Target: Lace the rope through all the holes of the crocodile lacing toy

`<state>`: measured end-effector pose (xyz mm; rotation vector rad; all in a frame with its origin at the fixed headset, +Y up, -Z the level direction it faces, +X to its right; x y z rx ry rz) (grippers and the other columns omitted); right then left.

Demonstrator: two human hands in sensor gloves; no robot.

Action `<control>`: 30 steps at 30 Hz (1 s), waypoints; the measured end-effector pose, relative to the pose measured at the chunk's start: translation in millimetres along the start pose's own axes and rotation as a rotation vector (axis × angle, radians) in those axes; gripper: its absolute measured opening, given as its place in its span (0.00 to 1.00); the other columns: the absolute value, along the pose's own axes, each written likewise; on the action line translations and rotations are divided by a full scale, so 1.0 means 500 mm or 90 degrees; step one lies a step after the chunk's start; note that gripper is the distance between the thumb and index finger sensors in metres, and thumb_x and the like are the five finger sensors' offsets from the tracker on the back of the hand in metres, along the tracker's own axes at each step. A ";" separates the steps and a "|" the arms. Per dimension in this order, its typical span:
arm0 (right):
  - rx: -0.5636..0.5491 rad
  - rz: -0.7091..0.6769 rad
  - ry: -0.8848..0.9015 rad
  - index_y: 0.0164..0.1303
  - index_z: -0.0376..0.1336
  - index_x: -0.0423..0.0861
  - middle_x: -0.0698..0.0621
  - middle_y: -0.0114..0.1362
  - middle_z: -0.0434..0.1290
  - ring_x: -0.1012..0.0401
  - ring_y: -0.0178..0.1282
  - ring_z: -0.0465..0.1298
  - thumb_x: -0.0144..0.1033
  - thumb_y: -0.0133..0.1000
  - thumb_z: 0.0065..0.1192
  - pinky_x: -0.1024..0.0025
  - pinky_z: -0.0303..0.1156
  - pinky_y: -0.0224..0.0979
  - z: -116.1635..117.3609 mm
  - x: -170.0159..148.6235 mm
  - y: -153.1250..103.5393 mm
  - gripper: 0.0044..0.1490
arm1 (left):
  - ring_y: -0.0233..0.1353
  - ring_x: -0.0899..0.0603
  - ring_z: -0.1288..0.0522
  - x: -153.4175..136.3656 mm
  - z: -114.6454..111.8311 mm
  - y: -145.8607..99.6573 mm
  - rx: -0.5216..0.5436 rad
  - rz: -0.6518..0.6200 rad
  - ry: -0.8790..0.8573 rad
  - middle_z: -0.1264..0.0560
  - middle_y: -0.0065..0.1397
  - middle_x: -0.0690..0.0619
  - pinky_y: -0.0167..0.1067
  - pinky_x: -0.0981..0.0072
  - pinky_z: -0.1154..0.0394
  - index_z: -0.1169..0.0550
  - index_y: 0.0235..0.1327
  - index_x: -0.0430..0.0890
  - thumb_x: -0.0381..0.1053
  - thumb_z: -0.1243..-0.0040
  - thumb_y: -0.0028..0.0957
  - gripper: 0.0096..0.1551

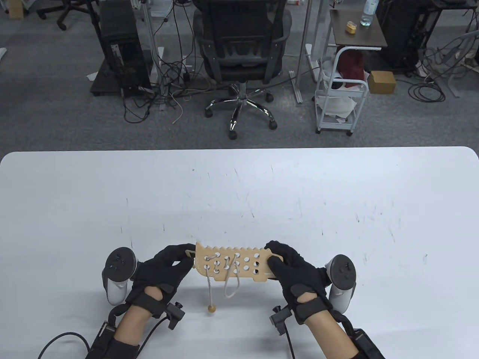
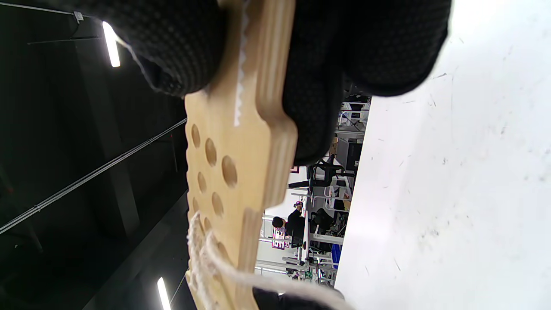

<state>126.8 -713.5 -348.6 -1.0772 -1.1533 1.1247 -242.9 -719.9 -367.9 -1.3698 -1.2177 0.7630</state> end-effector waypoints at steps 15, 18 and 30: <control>-0.043 0.012 0.006 0.64 0.66 0.44 0.48 0.58 0.82 0.53 0.49 0.86 0.38 0.51 0.68 0.54 0.76 0.56 -0.038 -0.009 0.012 0.31 | 0.72 0.41 0.28 -0.003 0.072 -0.010 0.085 0.001 -0.039 0.22 0.62 0.56 0.76 0.37 0.44 0.18 0.57 0.66 0.59 0.33 0.43 0.25; -0.051 0.014 0.006 0.64 0.66 0.43 0.49 0.57 0.82 0.53 0.49 0.86 0.38 0.51 0.68 0.54 0.76 0.56 -0.046 -0.011 0.014 0.31 | 0.72 0.41 0.28 -0.005 0.090 -0.013 0.104 0.002 -0.047 0.22 0.62 0.57 0.76 0.37 0.44 0.18 0.57 0.67 0.59 0.33 0.44 0.25; -0.089 0.029 0.007 0.64 0.66 0.43 0.49 0.58 0.82 0.53 0.49 0.86 0.38 0.51 0.68 0.54 0.76 0.56 -0.083 -0.023 0.026 0.31 | 0.72 0.42 0.28 -0.010 0.148 -0.027 0.168 0.000 -0.086 0.22 0.63 0.57 0.76 0.37 0.44 0.19 0.58 0.67 0.60 0.34 0.45 0.25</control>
Point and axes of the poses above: the tracker on the back of each hand, its own x axis roughly to the thumb side, its own y axis roughly from the wrist to the fingertips, z = x × y, the point moved 5 cm from there along y, roughly from the wrist to the fingertips
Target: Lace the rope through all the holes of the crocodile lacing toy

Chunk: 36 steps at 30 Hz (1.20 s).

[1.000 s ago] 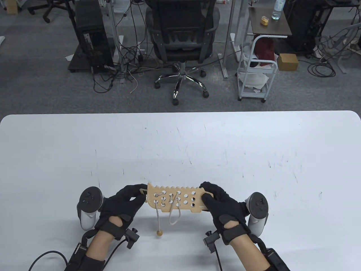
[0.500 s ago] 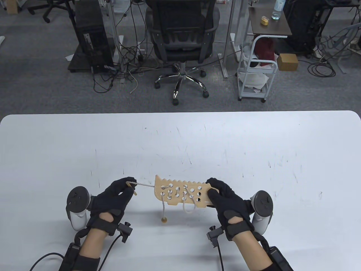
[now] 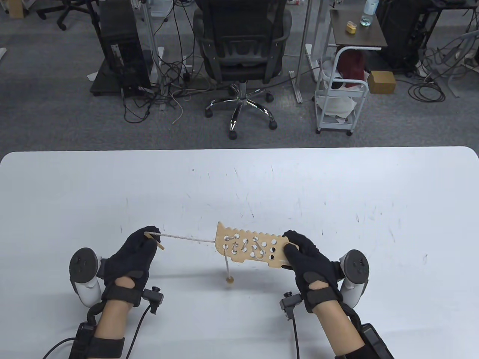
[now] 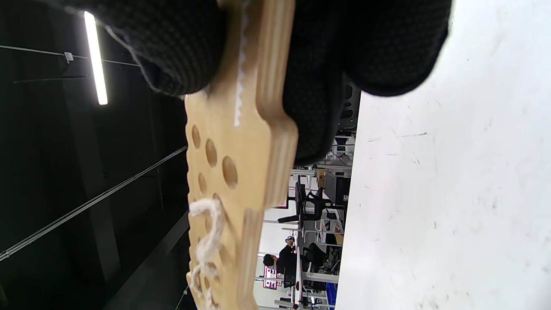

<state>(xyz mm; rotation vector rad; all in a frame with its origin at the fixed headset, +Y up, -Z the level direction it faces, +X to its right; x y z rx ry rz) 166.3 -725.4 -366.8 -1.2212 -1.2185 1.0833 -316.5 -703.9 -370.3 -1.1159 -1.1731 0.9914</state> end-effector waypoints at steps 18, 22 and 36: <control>-0.061 0.017 -0.005 0.65 0.66 0.44 0.48 0.58 0.82 0.53 0.49 0.86 0.38 0.51 0.68 0.54 0.76 0.56 -0.057 -0.016 0.023 0.31 | 0.72 0.42 0.29 0.003 0.071 -0.006 0.083 -0.002 -0.020 0.23 0.63 0.58 0.77 0.37 0.44 0.20 0.59 0.67 0.60 0.36 0.45 0.25; -0.066 0.018 0.001 0.65 0.66 0.43 0.48 0.58 0.82 0.53 0.48 0.86 0.38 0.51 0.68 0.54 0.76 0.56 -0.062 -0.017 0.025 0.31 | 0.72 0.42 0.28 0.003 0.072 -0.006 0.087 -0.003 -0.013 0.23 0.63 0.58 0.77 0.37 0.44 0.20 0.58 0.67 0.59 0.36 0.45 0.25; -0.038 0.001 0.003 0.64 0.66 0.43 0.48 0.57 0.82 0.53 0.48 0.87 0.38 0.51 0.68 0.53 0.76 0.55 -0.032 -0.003 0.010 0.31 | 0.66 0.41 0.22 -0.009 0.023 0.002 0.043 0.019 0.017 0.18 0.58 0.55 0.75 0.36 0.41 0.23 0.62 0.59 0.54 0.37 0.44 0.28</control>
Point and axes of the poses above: the tracker on the back of each hand, its own x axis roughly to the thumb side, its own y axis roughly from the wrist to the fingertips, z = x × y, the point moved 5 cm from there along y, roughly from the wrist to the fingertips
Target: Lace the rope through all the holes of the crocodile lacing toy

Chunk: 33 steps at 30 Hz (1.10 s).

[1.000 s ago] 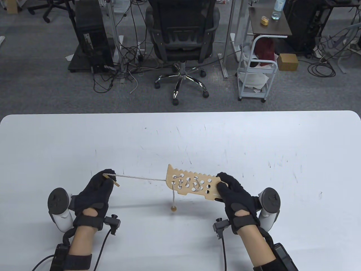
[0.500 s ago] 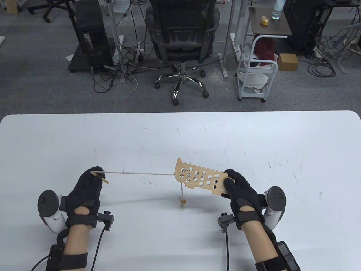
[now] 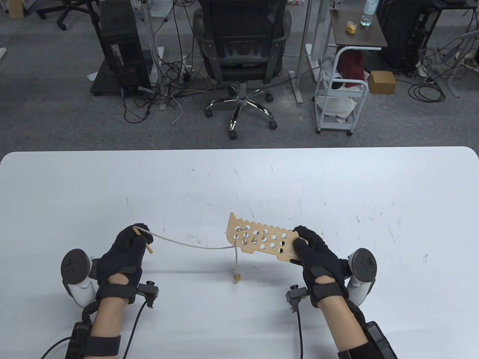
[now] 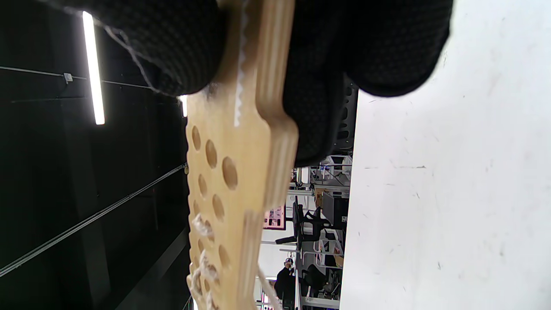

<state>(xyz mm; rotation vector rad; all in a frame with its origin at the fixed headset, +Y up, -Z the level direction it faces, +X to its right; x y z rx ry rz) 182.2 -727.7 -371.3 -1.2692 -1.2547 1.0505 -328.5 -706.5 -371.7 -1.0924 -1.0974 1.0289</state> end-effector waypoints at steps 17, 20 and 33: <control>0.080 -0.018 0.013 0.64 0.66 0.43 0.48 0.57 0.83 0.53 0.48 0.87 0.38 0.51 0.68 0.54 0.76 0.55 0.065 0.020 -0.037 0.31 | 0.62 0.42 0.17 0.000 -0.088 -0.002 -0.105 -0.013 0.079 0.13 0.55 0.57 0.70 0.43 0.31 0.24 0.64 0.65 0.52 0.33 0.45 0.30; 0.093 -0.019 0.015 0.64 0.66 0.43 0.48 0.57 0.83 0.53 0.48 0.87 0.38 0.51 0.68 0.54 0.76 0.55 0.075 0.023 -0.044 0.31 | 0.60 0.44 0.15 0.000 -0.095 -0.003 -0.112 -0.013 0.086 0.11 0.53 0.57 0.69 0.45 0.28 0.19 0.58 0.59 0.54 0.30 0.43 0.26; 0.127 -0.026 0.016 0.64 0.66 0.43 0.48 0.57 0.83 0.53 0.48 0.87 0.38 0.51 0.68 0.54 0.76 0.55 0.103 0.027 -0.059 0.31 | 0.59 0.44 0.18 -0.004 -0.168 -0.018 -0.217 -0.007 0.041 0.14 0.53 0.57 0.70 0.43 0.31 0.20 0.52 0.60 0.54 0.29 0.42 0.23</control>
Point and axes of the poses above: the tracker on the back of each hand, its own x axis roughly to the thumb side, its own y axis roughly from the wrist to the fingertips, z = x × y, the point moved 5 cm from there along y, roughly from the wrist to the fingertips
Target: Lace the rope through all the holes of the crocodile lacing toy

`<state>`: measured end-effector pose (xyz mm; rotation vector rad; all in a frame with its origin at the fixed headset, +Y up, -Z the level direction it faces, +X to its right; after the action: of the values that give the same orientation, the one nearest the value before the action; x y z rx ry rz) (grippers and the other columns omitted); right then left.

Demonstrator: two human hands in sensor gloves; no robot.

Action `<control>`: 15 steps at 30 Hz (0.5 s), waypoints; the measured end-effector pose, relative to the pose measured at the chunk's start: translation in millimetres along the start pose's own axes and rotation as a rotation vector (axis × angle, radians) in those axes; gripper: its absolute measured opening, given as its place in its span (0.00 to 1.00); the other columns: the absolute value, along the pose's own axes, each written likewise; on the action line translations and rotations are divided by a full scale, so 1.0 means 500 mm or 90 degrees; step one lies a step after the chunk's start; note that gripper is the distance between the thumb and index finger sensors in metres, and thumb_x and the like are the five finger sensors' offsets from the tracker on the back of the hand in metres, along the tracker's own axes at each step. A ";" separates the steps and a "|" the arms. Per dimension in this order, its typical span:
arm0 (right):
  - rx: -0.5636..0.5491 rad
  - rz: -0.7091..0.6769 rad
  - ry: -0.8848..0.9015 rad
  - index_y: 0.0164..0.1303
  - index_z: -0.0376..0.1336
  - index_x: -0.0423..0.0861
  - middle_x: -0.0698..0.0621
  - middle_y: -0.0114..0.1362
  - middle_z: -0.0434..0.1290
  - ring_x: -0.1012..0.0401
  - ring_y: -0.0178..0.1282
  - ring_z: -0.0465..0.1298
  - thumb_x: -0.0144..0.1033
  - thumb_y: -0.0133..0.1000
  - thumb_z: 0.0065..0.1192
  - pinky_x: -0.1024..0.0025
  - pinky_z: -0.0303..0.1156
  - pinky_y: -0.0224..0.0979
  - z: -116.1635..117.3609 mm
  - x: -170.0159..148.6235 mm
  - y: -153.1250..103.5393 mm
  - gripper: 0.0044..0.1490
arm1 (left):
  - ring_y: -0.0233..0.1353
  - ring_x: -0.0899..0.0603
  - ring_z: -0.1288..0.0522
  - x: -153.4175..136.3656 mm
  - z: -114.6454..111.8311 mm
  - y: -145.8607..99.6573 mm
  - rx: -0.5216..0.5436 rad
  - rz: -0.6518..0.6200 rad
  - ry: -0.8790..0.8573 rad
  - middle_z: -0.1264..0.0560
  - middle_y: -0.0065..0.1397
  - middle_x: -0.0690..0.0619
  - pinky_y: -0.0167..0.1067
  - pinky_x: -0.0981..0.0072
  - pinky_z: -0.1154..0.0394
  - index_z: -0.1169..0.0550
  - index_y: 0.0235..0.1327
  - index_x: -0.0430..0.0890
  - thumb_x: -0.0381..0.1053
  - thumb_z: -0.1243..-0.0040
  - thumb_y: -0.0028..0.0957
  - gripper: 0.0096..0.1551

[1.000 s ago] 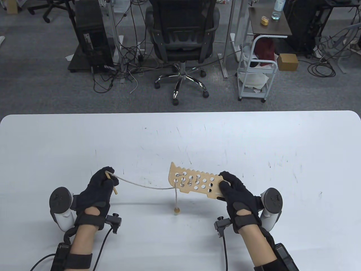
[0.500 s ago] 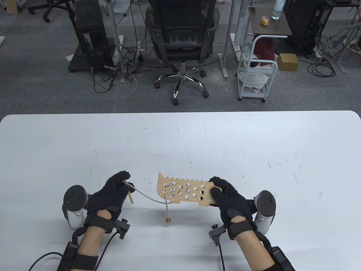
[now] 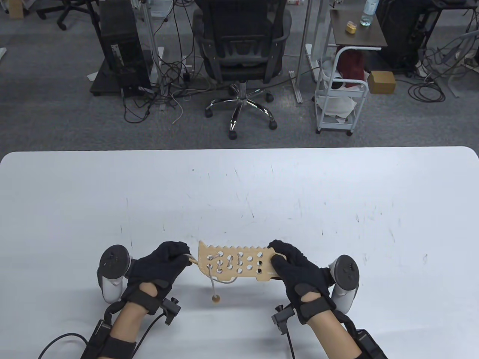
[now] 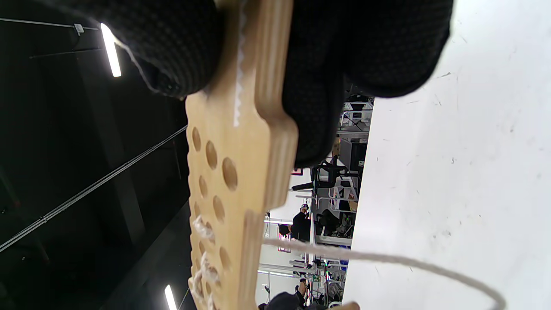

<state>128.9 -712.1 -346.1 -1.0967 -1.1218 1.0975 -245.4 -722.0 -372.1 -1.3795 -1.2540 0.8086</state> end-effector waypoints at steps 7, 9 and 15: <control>0.015 -0.001 0.016 0.64 0.66 0.43 0.48 0.57 0.83 0.53 0.48 0.87 0.38 0.51 0.68 0.54 0.76 0.55 0.014 0.000 -0.004 0.31 | 0.62 0.44 0.18 0.005 -0.047 0.002 -0.078 -0.006 -0.063 0.16 0.56 0.57 0.71 0.42 0.31 0.22 0.53 0.59 0.52 0.30 0.43 0.23; 0.020 -0.002 0.021 0.64 0.66 0.43 0.48 0.57 0.83 0.53 0.48 0.87 0.38 0.51 0.68 0.54 0.76 0.55 0.018 0.001 -0.006 0.31 | 0.62 0.44 0.19 0.006 -0.059 0.001 -0.097 -0.007 -0.084 0.16 0.57 0.57 0.71 0.42 0.31 0.22 0.53 0.59 0.52 0.30 0.43 0.23; 0.037 -0.011 0.034 0.64 0.66 0.43 0.48 0.57 0.83 0.53 0.48 0.87 0.38 0.51 0.68 0.54 0.76 0.55 0.032 0.006 -0.011 0.31 | 0.63 0.44 0.19 0.011 -0.097 -0.002 -0.154 -0.009 -0.153 0.16 0.58 0.57 0.71 0.42 0.32 0.22 0.54 0.58 0.50 0.31 0.43 0.23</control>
<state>113.8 -708.3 -338.6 -1.0635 -1.0496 1.0749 -198.9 -729.1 -359.9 -1.4946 -1.5882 0.8526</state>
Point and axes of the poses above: the tracker on the back of each hand, its own x axis roughly to the thumb side, its own y axis roughly from the wrist to the fingertips, z = x × y, the point moved 5 cm from there along y, roughly from the wrist to the fingertips
